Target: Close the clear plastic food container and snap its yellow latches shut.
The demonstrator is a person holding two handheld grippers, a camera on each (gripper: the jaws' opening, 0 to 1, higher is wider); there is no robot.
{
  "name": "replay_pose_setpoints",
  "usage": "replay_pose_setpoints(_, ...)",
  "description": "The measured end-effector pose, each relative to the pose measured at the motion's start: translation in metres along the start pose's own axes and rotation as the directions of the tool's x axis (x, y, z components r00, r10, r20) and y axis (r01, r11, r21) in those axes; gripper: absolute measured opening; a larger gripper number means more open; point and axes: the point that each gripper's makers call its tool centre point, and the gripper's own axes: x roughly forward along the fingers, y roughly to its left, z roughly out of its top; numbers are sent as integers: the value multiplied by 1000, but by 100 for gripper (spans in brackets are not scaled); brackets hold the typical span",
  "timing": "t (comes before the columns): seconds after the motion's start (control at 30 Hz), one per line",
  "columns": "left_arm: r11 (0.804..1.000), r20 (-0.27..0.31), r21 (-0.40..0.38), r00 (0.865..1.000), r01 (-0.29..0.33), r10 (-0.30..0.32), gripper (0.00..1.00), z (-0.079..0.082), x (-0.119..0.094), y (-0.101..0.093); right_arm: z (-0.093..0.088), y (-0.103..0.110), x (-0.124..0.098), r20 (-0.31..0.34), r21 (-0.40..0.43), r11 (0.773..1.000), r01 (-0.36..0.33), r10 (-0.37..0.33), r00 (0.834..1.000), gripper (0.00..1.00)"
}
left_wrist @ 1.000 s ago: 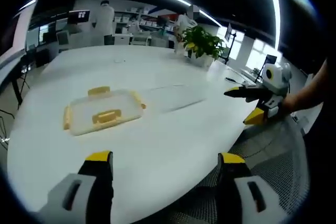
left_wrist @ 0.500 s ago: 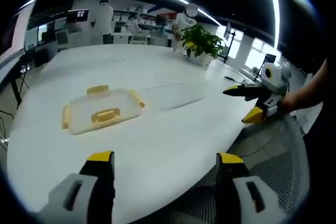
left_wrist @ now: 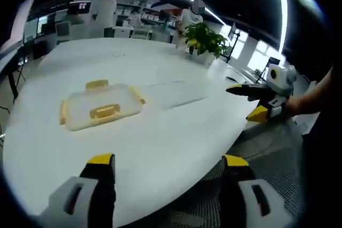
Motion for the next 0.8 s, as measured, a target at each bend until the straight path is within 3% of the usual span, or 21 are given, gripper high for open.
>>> replay_pose_setpoints(0.2,999,55,-30,998,10,-9,75,11,-5,0,7,5,0,13,-6,1000,-17,17,1000,79)
replay_pose_setpoints(0.23,999,88,-42,996,26,-22,75,17,-6,-2,7,4,-1,15,-3,1000,-16,16,1000,79)
replay_pose_setpoints(0.33,1000,74,-16,997,12,-10,70,16,-6,0,9,1,-1,12,10,1000,-9,9,1000,78)
replay_pose_setpoints(0.63,999,55,28,998,26,-27,71,19,-3,4,13,1,-4,-10,15,1000,-8,8,1000,73)
replay_pose_setpoints(0.8,999,101,-34,995,21,-17,71,26,-8,12,38,-5,-7,60,81,995,50,-55,997,72)
